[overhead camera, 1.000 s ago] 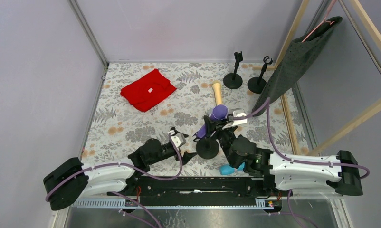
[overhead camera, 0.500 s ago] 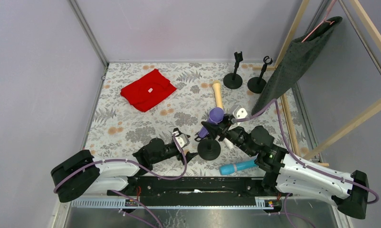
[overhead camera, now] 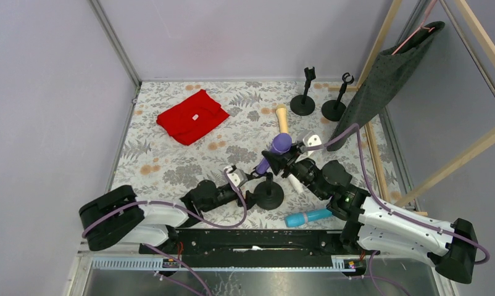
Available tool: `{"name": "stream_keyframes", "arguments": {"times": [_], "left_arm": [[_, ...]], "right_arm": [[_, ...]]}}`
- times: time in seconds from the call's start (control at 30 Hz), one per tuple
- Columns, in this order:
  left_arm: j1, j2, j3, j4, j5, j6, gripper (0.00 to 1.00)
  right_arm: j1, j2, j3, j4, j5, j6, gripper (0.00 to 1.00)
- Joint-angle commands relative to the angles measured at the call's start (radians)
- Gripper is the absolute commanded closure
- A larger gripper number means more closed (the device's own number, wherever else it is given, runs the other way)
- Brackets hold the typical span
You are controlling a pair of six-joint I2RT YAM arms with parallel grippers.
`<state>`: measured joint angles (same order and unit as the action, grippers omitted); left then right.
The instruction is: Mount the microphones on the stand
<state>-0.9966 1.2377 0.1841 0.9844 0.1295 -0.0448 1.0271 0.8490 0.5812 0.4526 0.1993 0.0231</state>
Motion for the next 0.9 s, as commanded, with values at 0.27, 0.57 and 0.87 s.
{"name": "stream_keyframes", "arguments": {"times": [0.27, 0.57, 0.87], "left_arm": [[-0.248, 0.238, 0.064, 0.365, -0.358, -0.100, 0.17], [-0.258, 0.369, 0.216, 0.362, -0.638, -0.032, 0.20], [-0.257, 0.457, 0.309, 0.352, -0.699, -0.092, 0.33]], "right_arm": [[-0.008, 0.080, -0.014, -0.304, 0.512, 0.290, 1.00], [0.062, 0.085, -0.002, -0.347, 0.648, 0.353, 1.00], [0.091, 0.058, -0.004, -0.366, 0.650, 0.365, 1.00]]}}
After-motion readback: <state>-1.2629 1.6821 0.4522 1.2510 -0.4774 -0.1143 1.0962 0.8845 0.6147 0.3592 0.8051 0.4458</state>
